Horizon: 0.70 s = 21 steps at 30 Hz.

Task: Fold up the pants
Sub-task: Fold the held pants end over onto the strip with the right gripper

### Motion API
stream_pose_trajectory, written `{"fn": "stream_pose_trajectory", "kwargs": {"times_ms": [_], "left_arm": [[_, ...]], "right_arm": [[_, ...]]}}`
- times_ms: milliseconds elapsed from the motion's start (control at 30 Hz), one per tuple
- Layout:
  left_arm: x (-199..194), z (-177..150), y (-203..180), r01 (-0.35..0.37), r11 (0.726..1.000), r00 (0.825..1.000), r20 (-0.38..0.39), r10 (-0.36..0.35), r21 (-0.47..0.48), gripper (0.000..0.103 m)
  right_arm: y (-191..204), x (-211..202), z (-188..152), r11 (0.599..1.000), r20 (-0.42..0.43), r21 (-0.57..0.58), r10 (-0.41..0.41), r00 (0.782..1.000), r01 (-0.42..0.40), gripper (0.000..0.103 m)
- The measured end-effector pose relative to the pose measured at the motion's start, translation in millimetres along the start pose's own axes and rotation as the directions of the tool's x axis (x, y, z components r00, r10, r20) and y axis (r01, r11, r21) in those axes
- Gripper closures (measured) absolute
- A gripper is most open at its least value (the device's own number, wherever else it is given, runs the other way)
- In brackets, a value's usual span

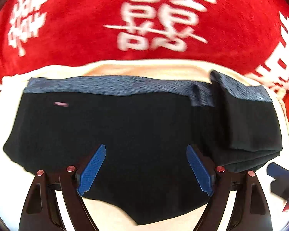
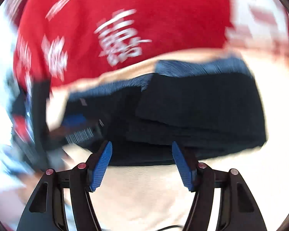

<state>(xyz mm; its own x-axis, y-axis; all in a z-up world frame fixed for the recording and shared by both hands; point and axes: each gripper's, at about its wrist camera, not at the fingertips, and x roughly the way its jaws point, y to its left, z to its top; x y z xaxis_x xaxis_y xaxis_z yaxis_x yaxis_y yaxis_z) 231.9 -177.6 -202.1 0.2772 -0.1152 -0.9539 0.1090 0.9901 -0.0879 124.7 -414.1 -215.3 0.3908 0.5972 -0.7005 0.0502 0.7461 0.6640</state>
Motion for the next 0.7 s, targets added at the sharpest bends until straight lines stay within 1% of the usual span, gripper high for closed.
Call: {"fn": "stream_pose_trajectory", "kwargs": {"times_ms": [33,67,100,167,233,267,333,400,433,467,500,533,567,600,633,667,700], "left_arm": [[6,-2,-6,0.008,1.0,1.0,-0.018,-0.008,0.004,0.016],[14,-6,-9,0.008,1.0,0.999,-0.037,-0.008,0.003,0.016],[26,-6,-9,0.005,1.0,0.998,-0.059,-0.005,-0.003,0.016],[36,-11,-7,0.006,1.0,0.997,-0.071,-0.008,-0.02,0.015],[35,-15,-3,0.011,0.999,0.998,-0.06,-0.014,-0.052,0.01],[37,-15,-2,0.016,0.998,0.998,-0.062,-0.019,-0.056,0.01],[38,-15,-4,0.005,0.999,0.998,-0.057,-0.007,-0.037,0.007],[35,-16,-4,0.006,1.0,0.999,-0.05,-0.007,-0.023,0.007],[35,-16,-4,0.01,1.0,0.999,-0.051,-0.012,-0.025,0.007],[34,-17,-3,0.014,1.0,0.998,-0.054,-0.015,-0.027,0.007],[36,-14,3,0.014,0.999,0.998,-0.062,-0.015,-0.032,0.007],[34,-14,6,0.006,0.999,0.998,-0.068,-0.009,-0.036,0.007],[30,-15,7,-0.005,0.999,0.997,-0.072,0.002,-0.037,0.007],[24,-16,10,-0.018,0.999,0.997,-0.074,0.015,-0.035,0.007],[14,-19,13,-0.021,0.999,0.997,-0.068,0.019,-0.036,0.007],[7,-21,20,-0.024,0.999,0.998,-0.058,0.021,-0.042,0.007],[3,-20,28,-0.027,0.998,0.998,-0.051,0.024,-0.049,0.007]], "right_arm": [[-13,3,5,0.993,-0.001,0.092,0.068,0.998,-0.067,0.043],[-24,8,8,0.974,0.006,0.18,0.137,0.991,-0.136,0.046],[-26,16,10,0.953,0.019,0.242,0.182,0.983,-0.181,0.046],[-36,31,11,0.911,0.038,0.335,0.242,0.97,-0.24,0.047],[-42,45,9,0.882,0.028,0.4,0.262,0.965,-0.251,0.047],[-46,51,5,0.861,0.027,0.436,0.279,0.96,-0.262,0.047],[-51,60,0,0.831,0.039,0.486,0.291,0.956,-0.272,0.047],[-57,64,-3,0.796,0.085,0.53,0.293,0.952,-0.293,0.047],[-61,65,-3,0.77,0.11,0.56,0.297,0.948,-0.306,0.047],[-65,67,-2,0.743,0.131,0.591,0.295,0.946,-0.314,0.057],[-67,69,0,0.733,0.135,0.606,0.288,0.948,-0.309,0.072],[-68,67,5,0.745,0.124,0.601,0.273,0.954,-0.291,0.098],[-65,61,12,0.778,0.11,0.568,0.252,0.961,-0.269,0.098],[-56,53,19,0.823,0.099,0.509,0.235,0.967,-0.252,0.098],[-44,44,24,0.87,0.08,0.436,0.216,0.973,-0.229,0.098],[-28,37,25,0.916,0.043,0.352,0.189,0.981,-0.192,0.098],[-15,35,23,0.943,0.007,0.291,0.166,0.986,-0.161,0.098]]}}
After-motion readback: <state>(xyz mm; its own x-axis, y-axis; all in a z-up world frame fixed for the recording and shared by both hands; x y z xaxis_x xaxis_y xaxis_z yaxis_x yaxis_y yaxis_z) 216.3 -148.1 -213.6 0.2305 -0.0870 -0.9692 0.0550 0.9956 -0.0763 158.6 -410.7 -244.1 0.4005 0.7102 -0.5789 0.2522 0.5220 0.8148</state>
